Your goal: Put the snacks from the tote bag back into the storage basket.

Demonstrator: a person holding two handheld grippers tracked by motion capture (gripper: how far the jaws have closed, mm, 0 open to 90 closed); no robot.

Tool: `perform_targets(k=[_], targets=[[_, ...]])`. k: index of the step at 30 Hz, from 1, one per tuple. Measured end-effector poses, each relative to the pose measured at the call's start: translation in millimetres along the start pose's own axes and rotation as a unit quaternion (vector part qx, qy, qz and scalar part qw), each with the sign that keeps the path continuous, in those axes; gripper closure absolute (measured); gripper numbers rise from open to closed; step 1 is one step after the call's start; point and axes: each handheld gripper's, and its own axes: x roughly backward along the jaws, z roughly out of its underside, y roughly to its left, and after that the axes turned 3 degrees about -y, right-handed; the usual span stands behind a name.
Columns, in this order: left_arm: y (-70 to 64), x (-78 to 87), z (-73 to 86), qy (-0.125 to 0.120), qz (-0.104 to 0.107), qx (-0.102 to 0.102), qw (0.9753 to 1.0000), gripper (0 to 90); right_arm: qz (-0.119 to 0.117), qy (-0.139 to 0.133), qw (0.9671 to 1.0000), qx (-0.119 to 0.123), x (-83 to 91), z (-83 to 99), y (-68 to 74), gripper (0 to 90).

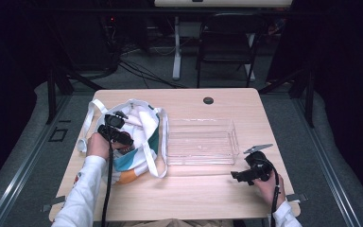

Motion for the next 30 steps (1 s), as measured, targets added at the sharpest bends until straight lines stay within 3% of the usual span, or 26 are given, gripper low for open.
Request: perform_targets(k=[11,30], targets=[[-0.7,-3.9,0.7,0.01,0.004,0.002,0.9999,24.0,0.0,0.0,1.0,0.0,0.1,0.0,0.0,9.0],[-1.1,-6.9,2.2,0.012,0.004,0.008,0.9999,24.4,0.001,-0.006,1.0,0.0,1.1,0.0,0.3,9.1]])
